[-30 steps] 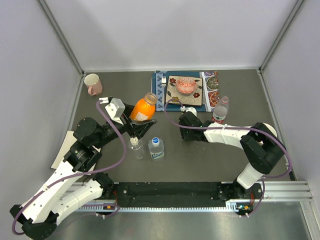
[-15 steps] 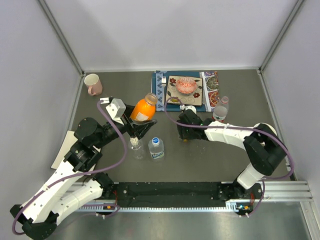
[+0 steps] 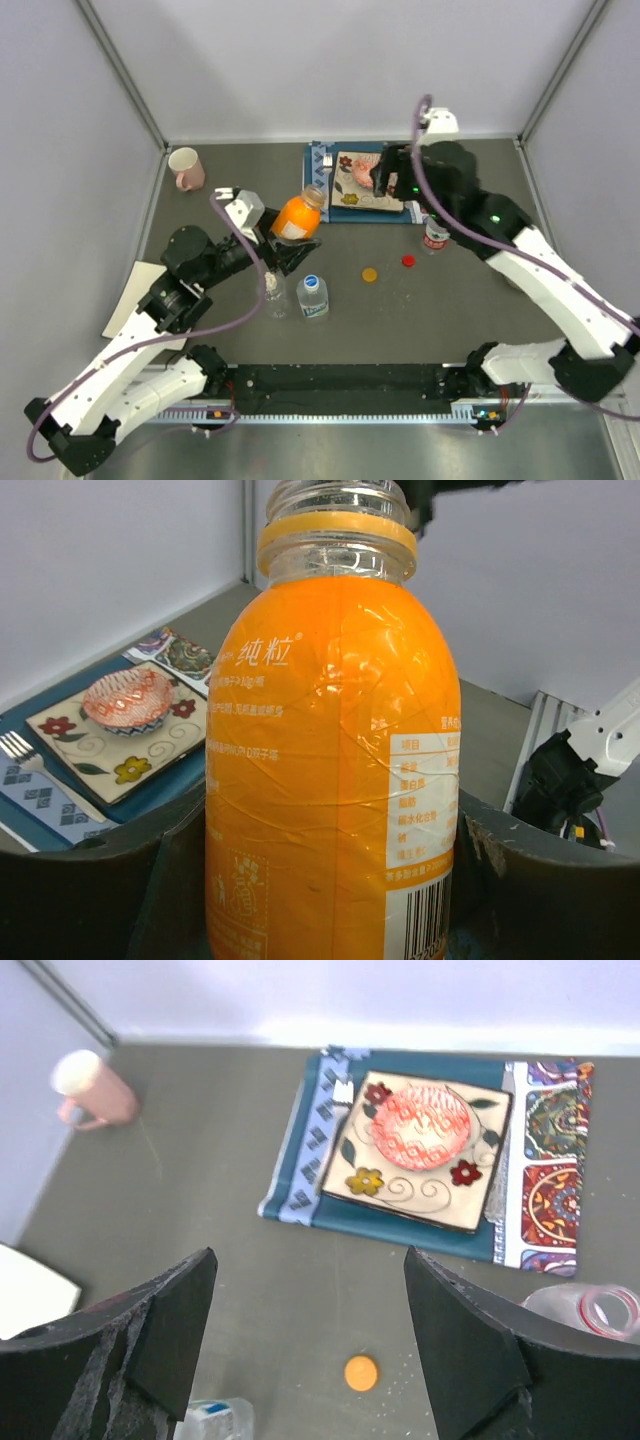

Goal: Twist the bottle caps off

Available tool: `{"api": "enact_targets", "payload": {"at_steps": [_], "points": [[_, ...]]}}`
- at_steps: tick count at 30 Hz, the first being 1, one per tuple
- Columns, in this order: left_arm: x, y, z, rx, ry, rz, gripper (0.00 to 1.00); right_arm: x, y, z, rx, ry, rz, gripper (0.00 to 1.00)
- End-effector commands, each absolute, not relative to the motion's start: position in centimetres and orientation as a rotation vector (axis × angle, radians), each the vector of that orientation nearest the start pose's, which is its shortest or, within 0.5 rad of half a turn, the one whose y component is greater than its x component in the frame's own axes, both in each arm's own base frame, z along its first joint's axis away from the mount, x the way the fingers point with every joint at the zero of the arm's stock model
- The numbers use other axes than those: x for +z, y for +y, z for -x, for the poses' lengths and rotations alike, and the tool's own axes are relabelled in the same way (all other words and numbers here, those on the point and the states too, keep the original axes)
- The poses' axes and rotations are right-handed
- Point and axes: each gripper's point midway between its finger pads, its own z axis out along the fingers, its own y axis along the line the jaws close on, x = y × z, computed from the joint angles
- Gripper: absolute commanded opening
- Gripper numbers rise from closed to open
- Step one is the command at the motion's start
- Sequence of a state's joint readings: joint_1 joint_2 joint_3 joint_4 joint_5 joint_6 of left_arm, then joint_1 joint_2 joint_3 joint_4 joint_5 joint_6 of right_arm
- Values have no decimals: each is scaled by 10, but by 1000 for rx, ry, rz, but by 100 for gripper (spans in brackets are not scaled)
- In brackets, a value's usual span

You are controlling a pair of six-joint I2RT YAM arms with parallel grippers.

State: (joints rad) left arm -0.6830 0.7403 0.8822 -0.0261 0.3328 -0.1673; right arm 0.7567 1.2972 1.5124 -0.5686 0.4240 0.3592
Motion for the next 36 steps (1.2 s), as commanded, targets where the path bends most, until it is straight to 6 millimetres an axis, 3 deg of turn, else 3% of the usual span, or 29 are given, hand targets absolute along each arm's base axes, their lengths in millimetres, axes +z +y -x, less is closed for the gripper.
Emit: {"api": "enact_targets", "payload": {"at_steps": [1, 2, 3, 5, 9, 13, 19, 26, 31, 36], "points": [[392, -256, -189, -1023, 1328, -701, 38, 408, 219, -283, 608, 1758, 112, 81], [393, -261, -185, -1052, 1312, -730, 38, 418, 225, -275, 742, 1715, 106, 82], [389, -266, -185, -1069, 1320, -748, 38, 409, 242, -254, 901, 1714, 198, 84], [386, -274, -184, -1100, 1326, -787, 38, 447, 244, -227, 1099, 1560, 211, 85], [383, -286, -174, -1183, 1315, -875, 38, 462, 264, -192, 1318, 1516, 342, 87], [384, -293, -171, -1234, 1315, -900, 38, 458, 276, -187, 1394, 1519, 390, 87], [386, -297, -172, -1247, 1309, -903, 38, 436, 288, -191, 1415, 1592, 429, 87], [386, -300, -172, -1253, 1312, -906, 38, 430, 291, -192, 1414, 1610, 435, 82], [383, -302, -173, -1253, 1321, -904, 38, 425, 292, -192, 1416, 1621, 445, 68], [383, -303, -177, -1242, 1329, -892, 40, 421, 296, -189, 1431, 1632, 466, 44]]}}
